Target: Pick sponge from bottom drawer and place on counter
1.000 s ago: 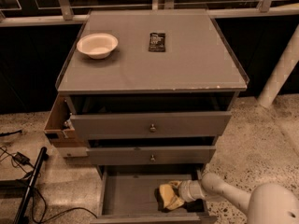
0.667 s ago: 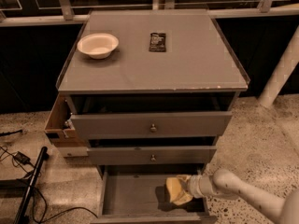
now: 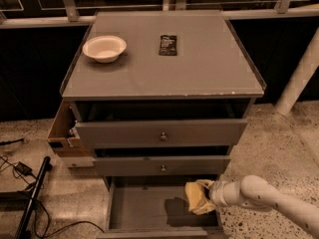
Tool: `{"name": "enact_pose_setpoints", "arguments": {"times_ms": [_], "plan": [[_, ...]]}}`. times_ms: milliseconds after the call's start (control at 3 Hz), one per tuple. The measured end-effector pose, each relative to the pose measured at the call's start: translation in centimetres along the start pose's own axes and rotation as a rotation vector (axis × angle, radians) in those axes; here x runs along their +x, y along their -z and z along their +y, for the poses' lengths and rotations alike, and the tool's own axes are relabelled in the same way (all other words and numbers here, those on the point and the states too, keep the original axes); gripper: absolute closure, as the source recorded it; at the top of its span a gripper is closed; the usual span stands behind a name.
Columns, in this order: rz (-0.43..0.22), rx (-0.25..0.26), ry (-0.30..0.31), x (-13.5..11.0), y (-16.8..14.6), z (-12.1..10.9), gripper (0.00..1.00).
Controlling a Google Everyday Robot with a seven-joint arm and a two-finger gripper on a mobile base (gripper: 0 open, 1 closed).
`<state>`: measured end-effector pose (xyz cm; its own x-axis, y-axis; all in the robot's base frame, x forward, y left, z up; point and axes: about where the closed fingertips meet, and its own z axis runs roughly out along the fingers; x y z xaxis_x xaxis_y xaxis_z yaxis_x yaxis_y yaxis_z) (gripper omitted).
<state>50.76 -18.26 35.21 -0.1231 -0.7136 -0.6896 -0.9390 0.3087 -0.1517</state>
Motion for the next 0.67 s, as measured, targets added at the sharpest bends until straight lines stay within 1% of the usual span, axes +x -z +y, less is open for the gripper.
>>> {"name": "enact_pose_setpoints", "arguments": {"times_ms": [333,667], "plan": [[0.000,0.000,0.000,0.0,0.0,0.0,1.00],[-0.010,0.005,0.004,-2.6,2.8,-0.3,1.00]]}}
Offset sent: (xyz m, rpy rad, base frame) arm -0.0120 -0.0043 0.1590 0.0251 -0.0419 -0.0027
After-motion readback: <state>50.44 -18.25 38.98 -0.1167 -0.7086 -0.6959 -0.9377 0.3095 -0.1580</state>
